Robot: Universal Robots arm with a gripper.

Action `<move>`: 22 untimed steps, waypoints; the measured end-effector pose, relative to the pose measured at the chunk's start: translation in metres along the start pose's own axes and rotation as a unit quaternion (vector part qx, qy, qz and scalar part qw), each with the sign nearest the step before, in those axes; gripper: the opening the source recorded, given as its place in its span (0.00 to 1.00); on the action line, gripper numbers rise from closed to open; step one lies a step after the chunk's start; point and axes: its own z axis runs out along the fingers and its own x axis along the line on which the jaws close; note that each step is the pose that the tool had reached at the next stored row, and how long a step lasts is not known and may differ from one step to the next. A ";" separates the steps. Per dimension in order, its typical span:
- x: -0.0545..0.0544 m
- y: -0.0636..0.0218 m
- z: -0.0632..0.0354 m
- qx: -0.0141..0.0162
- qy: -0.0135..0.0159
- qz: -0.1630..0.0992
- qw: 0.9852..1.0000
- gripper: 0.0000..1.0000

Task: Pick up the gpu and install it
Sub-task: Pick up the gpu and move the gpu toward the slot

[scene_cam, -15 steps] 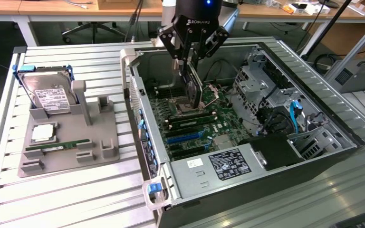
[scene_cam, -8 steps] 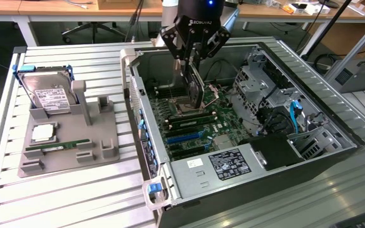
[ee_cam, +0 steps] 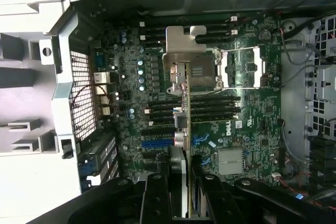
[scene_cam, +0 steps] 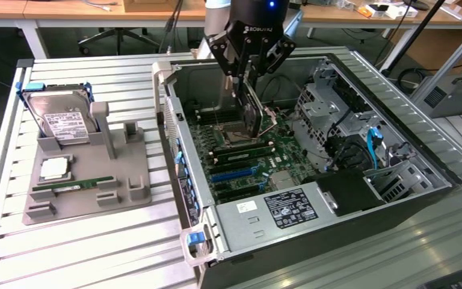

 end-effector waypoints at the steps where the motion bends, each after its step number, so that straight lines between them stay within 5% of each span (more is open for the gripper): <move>1: -0.001 0.0001 0.0001 0.000 0.000 0.000 1.000 0.27; 22: -0.011 0.0010 0.0030 0.007 -0.001 0.000 1.000 0.27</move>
